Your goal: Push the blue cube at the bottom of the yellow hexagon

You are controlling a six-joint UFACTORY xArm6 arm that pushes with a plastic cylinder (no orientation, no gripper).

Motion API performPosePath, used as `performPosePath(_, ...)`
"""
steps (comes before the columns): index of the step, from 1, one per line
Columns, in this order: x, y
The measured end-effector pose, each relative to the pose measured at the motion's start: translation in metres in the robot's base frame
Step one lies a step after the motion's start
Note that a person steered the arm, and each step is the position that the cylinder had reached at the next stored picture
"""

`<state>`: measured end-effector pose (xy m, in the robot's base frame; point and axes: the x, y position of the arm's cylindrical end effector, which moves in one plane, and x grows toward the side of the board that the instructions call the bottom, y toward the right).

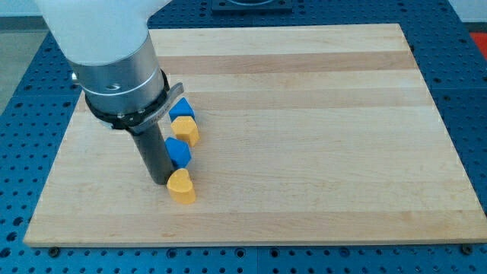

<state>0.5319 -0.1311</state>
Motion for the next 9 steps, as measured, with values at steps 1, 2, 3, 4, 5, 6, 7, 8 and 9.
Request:
performPosePath(1, 0.000, -0.003)
performPosePath(2, 0.014, -0.068)
performPosePath(3, 0.014, -0.117)
performPosePath(4, -0.001, -0.120)
performPosePath(5, -0.018, -0.146)
performPosePath(6, -0.028, -0.146)
performPosePath(7, -0.009, -0.145)
performPosePath(8, 0.002, -0.145)
performPosePath(9, 0.002, -0.119)
